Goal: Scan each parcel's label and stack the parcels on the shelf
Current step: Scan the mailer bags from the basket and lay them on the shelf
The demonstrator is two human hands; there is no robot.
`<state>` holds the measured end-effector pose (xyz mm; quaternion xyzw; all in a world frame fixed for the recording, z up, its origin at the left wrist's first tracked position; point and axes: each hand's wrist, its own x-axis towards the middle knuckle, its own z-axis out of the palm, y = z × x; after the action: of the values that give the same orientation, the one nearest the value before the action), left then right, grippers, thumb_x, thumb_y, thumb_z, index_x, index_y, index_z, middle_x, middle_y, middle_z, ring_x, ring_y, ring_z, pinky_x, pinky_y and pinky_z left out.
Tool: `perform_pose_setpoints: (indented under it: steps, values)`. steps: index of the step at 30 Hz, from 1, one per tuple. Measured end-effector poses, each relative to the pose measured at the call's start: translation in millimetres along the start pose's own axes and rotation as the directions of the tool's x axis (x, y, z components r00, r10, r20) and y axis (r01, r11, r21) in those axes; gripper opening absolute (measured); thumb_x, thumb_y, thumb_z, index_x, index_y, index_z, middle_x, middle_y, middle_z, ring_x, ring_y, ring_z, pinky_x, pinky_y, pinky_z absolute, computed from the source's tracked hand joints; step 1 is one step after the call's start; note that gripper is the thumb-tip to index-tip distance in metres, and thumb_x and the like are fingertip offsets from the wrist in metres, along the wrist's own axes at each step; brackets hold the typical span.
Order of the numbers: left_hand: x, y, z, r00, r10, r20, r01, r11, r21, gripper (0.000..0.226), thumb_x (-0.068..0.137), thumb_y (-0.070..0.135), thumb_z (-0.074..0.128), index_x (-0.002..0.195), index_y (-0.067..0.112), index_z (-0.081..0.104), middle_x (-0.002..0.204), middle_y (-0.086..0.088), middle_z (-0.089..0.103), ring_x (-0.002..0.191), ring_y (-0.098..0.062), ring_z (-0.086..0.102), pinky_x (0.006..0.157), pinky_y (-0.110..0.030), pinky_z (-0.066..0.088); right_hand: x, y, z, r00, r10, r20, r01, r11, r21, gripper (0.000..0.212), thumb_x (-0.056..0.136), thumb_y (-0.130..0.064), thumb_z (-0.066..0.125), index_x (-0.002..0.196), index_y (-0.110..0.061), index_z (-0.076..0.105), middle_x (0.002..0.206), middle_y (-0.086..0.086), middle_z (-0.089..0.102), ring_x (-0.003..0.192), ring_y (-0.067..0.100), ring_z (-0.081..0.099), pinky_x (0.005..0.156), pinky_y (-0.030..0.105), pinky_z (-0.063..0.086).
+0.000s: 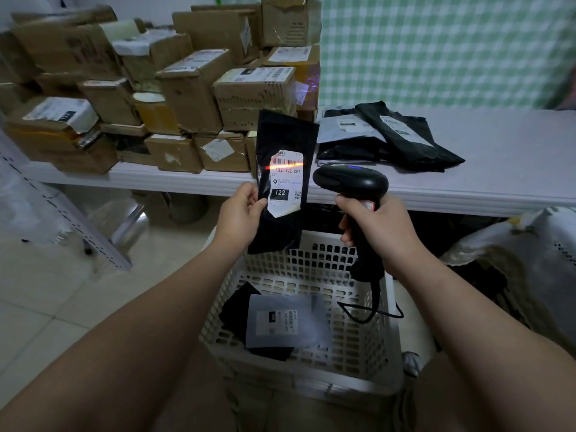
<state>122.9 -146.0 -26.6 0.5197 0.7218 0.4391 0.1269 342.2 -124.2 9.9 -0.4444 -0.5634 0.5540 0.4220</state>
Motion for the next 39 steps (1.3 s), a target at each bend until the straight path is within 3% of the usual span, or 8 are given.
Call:
perform_pose_setpoints:
  steps: [14, 19, 23, 25, 27, 30, 34, 39]
  values:
    - [58, 112, 65, 0.968, 0.249, -0.024, -0.249, 0.950, -0.188, 0.030, 0.097, 0.010, 0.051, 0.076, 0.023, 0.034, 0.061, 0.007, 0.032, 0.050, 0.000, 0.034, 0.051, -0.018, 0.028, 65, 3, -51, 0.894, -0.061, -0.444, 0.151, 0.974, 0.169, 0.016, 0.084, -0.027, 0.073, 0.081, -0.015, 0.063, 0.071, 0.005, 0.061, 0.061, 0.015, 0.060, 0.062, 0.034, 0.055]
    - [130, 143, 111, 0.997, -0.070, 0.043, 0.077, 0.979, -0.190, 0.007, 0.102, 0.014, 0.040, 0.095, 0.013, 0.041, 0.088, -0.006, 0.048, 0.078, -0.018, 0.043, 0.071, -0.029, 0.033, 90, 5, -66, 0.863, -0.011, -0.505, 0.171, 0.947, 0.272, 0.021, 0.085, -0.023, 0.072, 0.085, -0.007, 0.059, 0.058, 0.002, 0.056, 0.045, 0.013, 0.052, 0.051, 0.030, 0.050]
    - [131, 132, 129, 0.900, -0.396, 0.182, 0.434, 0.853, -0.291, 0.061, 0.096, 0.047, 0.047, 0.139, 0.011, 0.022, 0.138, -0.011, 0.041, 0.120, -0.032, 0.047, 0.092, -0.035, 0.038, 105, 16, -78, 0.844, -0.023, -0.537, 0.145, 0.972, 0.187, 0.024, 0.079, -0.032, 0.074, 0.084, -0.010, 0.065, 0.062, 0.003, 0.061, 0.055, 0.019, 0.059, 0.064, 0.041, 0.054]
    - [119, 122, 132, 0.880, -0.386, 0.277, 0.472, 0.780, -0.411, 0.081, 0.079, 0.057, 0.064, 0.138, 0.027, 0.017, 0.137, -0.003, 0.041, 0.104, -0.026, 0.058, 0.083, -0.041, 0.052, 108, 17, -80, 0.840, -0.054, -0.539, 0.157, 0.977, 0.147, 0.028, 0.077, -0.035, 0.074, 0.088, -0.011, 0.066, 0.070, 0.006, 0.064, 0.060, 0.022, 0.062, 0.064, 0.039, 0.055]
    - [105, 115, 135, 0.883, -0.315, 0.348, 0.463, 0.709, -0.532, 0.076, 0.084, 0.030, 0.071, 0.138, 0.031, 0.017, 0.127, -0.001, 0.046, 0.080, -0.017, 0.063, 0.062, -0.037, 0.059, 111, 20, -80, 0.843, -0.079, -0.532, 0.166, 0.979, 0.117, 0.026, 0.076, -0.037, 0.074, 0.082, -0.014, 0.063, 0.069, 0.004, 0.063, 0.060, 0.020, 0.062, 0.060, 0.035, 0.054]
    - [99, 118, 132, 0.956, -0.212, 0.202, 0.289, 0.795, -0.533, 0.051, 0.091, -0.002, 0.056, 0.129, 0.023, 0.033, 0.096, -0.006, 0.058, 0.053, -0.010, 0.060, 0.053, -0.028, 0.052, 109, 22, -74, 0.852, -0.095, -0.515, 0.175, 0.978, 0.109, 0.027, 0.083, -0.026, 0.073, 0.068, -0.020, 0.052, 0.053, -0.012, 0.050, 0.048, 0.008, 0.053, 0.051, 0.024, 0.046]
    - [121, 117, 121, 0.975, -0.221, 0.025, 0.198, 0.814, -0.545, 0.020, 0.095, 0.000, 0.052, 0.112, 0.010, 0.052, 0.108, -0.003, 0.051, 0.060, -0.003, 0.058, 0.073, -0.027, 0.057, 107, 17, -65, 0.871, -0.128, -0.474, 0.200, 0.974, 0.104, 0.027, 0.083, -0.025, 0.074, 0.068, -0.020, 0.052, 0.049, -0.014, 0.042, 0.057, 0.018, 0.054, 0.059, 0.036, 0.052]
    - [107, 100, 113, 0.962, -0.247, 0.112, 0.269, 0.806, -0.527, 0.037, 0.094, 0.003, 0.057, 0.128, 0.003, 0.044, 0.086, -0.002, 0.053, 0.075, -0.013, 0.058, 0.090, -0.035, 0.053, 103, 20, -61, 0.918, -0.182, -0.352, 0.188, 0.982, -0.017, 0.027, 0.081, -0.029, 0.074, 0.068, -0.020, 0.052, 0.050, -0.015, 0.047, 0.058, 0.018, 0.056, 0.064, 0.037, 0.051]
